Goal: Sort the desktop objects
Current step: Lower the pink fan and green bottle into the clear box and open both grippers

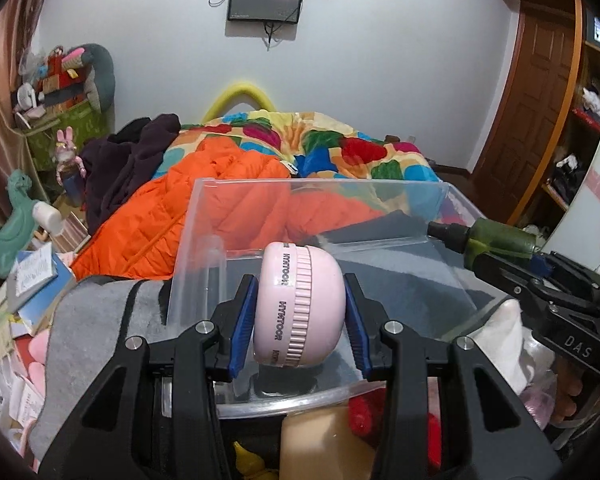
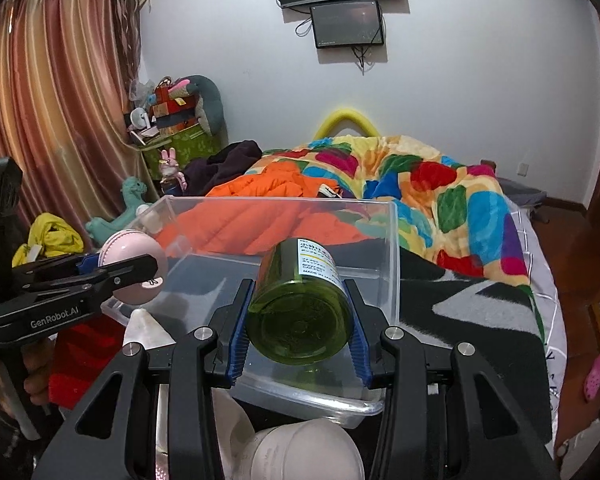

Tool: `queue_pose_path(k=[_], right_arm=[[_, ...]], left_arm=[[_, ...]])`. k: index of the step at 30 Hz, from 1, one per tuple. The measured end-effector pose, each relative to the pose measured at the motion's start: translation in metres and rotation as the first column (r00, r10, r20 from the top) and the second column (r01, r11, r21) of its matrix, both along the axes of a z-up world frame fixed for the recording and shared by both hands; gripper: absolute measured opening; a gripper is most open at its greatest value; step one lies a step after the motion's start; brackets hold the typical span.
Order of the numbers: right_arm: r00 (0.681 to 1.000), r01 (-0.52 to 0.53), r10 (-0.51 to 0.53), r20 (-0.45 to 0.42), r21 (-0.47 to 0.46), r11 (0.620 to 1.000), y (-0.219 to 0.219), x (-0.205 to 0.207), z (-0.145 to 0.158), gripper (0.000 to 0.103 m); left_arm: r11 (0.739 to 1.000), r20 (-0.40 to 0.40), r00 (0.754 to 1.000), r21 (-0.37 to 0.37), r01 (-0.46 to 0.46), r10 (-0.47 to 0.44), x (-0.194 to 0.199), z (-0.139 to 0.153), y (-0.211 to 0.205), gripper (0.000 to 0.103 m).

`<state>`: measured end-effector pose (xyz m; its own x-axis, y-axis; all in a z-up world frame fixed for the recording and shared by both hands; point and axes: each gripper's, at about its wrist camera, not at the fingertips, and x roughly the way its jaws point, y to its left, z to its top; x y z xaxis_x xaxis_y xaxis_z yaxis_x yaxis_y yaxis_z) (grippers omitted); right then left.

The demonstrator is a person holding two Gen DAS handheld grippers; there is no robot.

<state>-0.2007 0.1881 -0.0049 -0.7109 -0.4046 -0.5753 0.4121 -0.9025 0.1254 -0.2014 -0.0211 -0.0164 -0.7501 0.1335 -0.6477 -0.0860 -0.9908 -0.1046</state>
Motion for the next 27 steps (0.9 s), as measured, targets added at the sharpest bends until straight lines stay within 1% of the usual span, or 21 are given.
queue_pose_path(k=[3,6,11,14,16,23,25,26,27], right_arm=[[1.0,-0.003,0.003,-0.01,0.031,1.0,-0.006,0.002,-0.002,0.039],[0.999,0.003,0.0,-0.038,0.088,0.996,-0.014,0.007,-0.005,0.039],[0.999,0.005,0.0,-0.049,0.097,0.995,-0.016,0.011,-0.003,0.039],[0.999,0.003,0.0,-0.04,0.093,0.996,-0.014,0.011,-0.002,0.039],[0.999,0.006,-0.002,-0.039,0.092,0.996,-0.012,0.012,0.0,0.042],[0.997,0.021,-0.015,-0.08,0.083,0.996,-0.004,0.027,0.014,0.055],[0.995,0.028,-0.021,-0.097,0.078,0.997,-0.002,0.033,0.019,0.062],[0.994,0.032,-0.023,-0.105,0.078,0.996,-0.001,0.036,0.021,0.063],[0.993,0.033,-0.023,-0.114,0.081,0.996,0.0,0.04,0.023,0.064]], left_arm=[[1.0,-0.017,1.0,-0.03,0.0,-0.001,0.003,-0.002,0.003,0.042],[1.0,-0.015,1.0,-0.018,0.006,-0.006,0.003,-0.003,0.001,0.042],[1.0,-0.022,1.0,-0.018,0.006,-0.006,0.004,-0.003,-0.002,0.043],[1.0,-0.028,1.0,-0.016,0.008,-0.009,0.006,-0.003,-0.003,0.05],[1.0,-0.03,0.999,-0.009,0.014,-0.014,0.008,-0.002,-0.003,0.052],[1.0,-0.039,0.999,0.007,0.008,-0.008,0.018,0.006,-0.005,0.053],[1.0,-0.046,0.999,0.008,0.007,-0.006,0.023,0.01,-0.005,0.053],[1.0,-0.051,0.999,0.007,0.007,-0.007,0.025,0.012,-0.005,0.054],[1.0,-0.055,0.998,0.005,0.007,-0.007,0.028,0.014,-0.005,0.057]])
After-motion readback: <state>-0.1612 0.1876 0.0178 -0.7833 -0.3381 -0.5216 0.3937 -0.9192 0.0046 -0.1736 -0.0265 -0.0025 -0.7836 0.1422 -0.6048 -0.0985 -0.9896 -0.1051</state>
